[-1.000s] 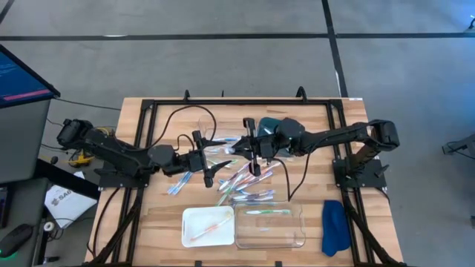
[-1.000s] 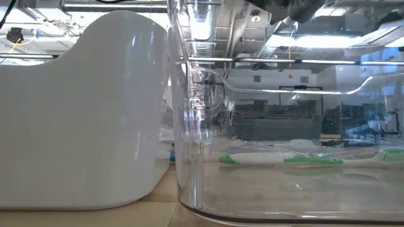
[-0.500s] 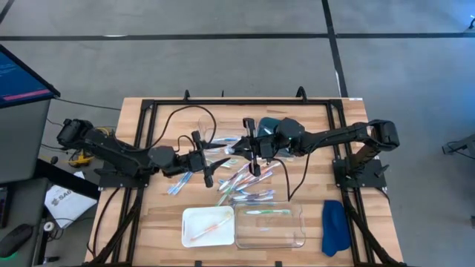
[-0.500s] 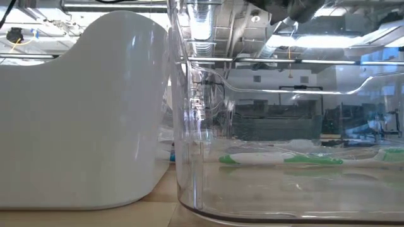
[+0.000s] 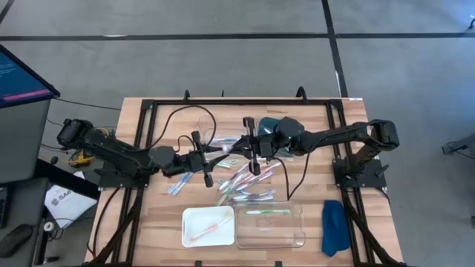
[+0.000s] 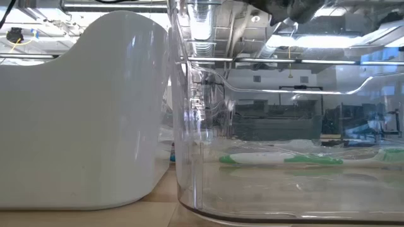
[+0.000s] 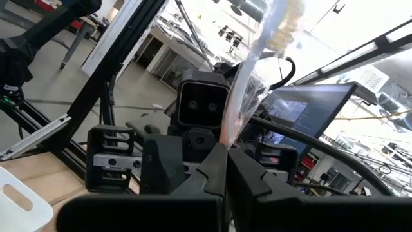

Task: Pick & Place Toothbrushes
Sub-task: Put the orange toothbrush into the white bin

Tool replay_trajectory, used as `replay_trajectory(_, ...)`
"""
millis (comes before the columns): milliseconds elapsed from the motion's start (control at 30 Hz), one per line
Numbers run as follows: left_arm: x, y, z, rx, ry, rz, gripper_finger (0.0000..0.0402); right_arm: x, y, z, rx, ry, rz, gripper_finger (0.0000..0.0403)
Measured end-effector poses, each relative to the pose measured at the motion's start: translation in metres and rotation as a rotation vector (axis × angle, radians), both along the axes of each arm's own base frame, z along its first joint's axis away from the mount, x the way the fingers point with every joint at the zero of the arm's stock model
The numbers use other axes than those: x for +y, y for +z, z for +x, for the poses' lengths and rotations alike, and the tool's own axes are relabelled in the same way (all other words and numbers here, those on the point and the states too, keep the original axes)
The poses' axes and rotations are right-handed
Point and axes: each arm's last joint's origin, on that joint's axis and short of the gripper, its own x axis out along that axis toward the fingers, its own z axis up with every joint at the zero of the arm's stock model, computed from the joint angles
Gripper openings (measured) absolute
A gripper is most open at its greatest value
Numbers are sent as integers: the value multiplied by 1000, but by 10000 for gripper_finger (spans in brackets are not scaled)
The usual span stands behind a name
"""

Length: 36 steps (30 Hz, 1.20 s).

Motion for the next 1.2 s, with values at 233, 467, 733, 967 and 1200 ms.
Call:
replay_trajectory(233,-3,0,-1,-2,-4,-2,18,1,0,0,3,11,6,2)
replay_trajectory(467,-2,0,-2,2,45,-3,32,-3,5,1,22,-4,102,68)
replay_trajectory(733,-3,5,-10,8,83,-6,21,-6,10,7,111,-82,167,182)
replay_trajectory(967,-2,10,-17,17,108,-3,18,-5,13,7,179,-85,168,246)
replay_trajectory(1200,-9,16,-32,45,185,19,18,-8,39,-24,258,-121,190,255)
